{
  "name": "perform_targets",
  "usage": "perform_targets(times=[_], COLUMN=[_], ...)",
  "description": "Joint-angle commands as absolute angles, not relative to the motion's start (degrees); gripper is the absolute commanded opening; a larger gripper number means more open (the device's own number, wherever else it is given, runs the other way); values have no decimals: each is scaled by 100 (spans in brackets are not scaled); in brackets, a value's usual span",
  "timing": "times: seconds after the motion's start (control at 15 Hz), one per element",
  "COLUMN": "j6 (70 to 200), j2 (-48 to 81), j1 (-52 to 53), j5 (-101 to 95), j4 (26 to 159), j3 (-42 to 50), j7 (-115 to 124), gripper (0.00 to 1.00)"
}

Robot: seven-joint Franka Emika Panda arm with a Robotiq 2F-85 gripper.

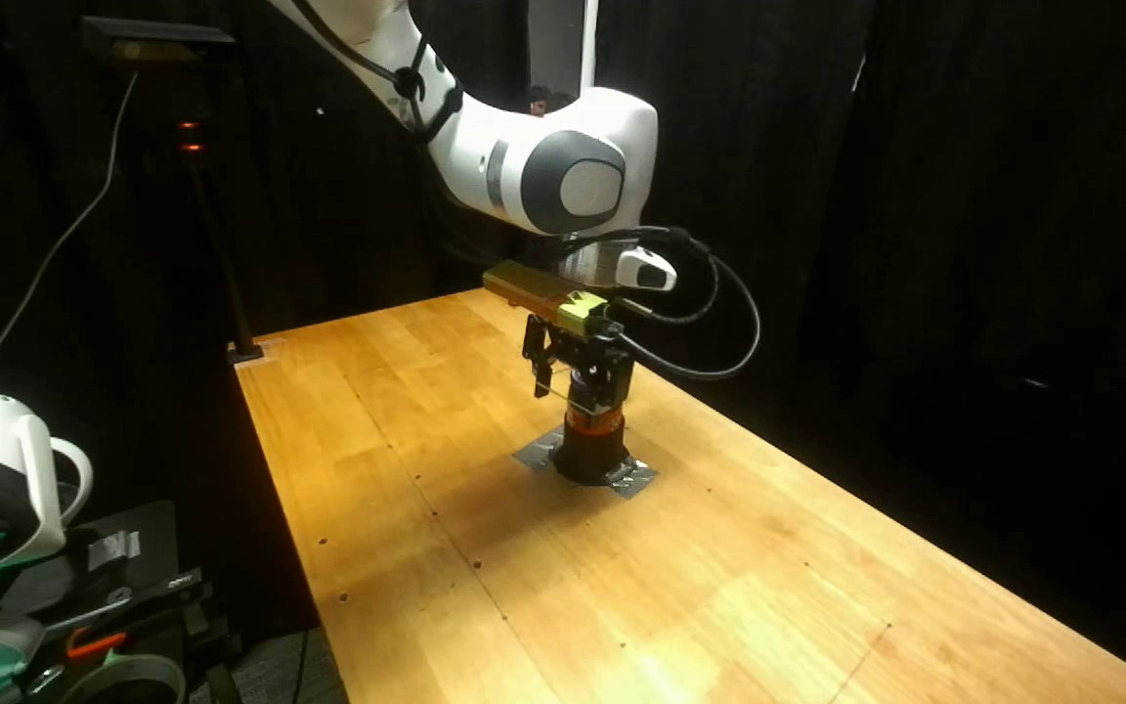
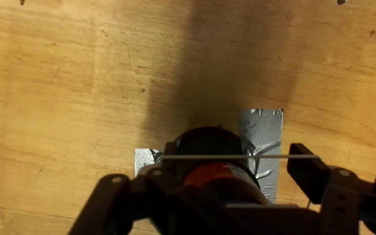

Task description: Put the elastic around the bottle

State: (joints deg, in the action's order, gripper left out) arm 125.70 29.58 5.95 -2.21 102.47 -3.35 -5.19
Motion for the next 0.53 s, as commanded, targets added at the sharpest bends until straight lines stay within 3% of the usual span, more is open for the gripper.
perform_targets(times=[0.0, 0.27, 0.47], j6=[13304, 14199, 14775], j2=[2383, 2144, 2011], j1=[539, 501, 518], j5=[-212, -69, -19], j4=[11123, 11679, 12036], j3=[-360, -397, -428], j7=[-368, -216, -132], gripper=[58, 27, 18])
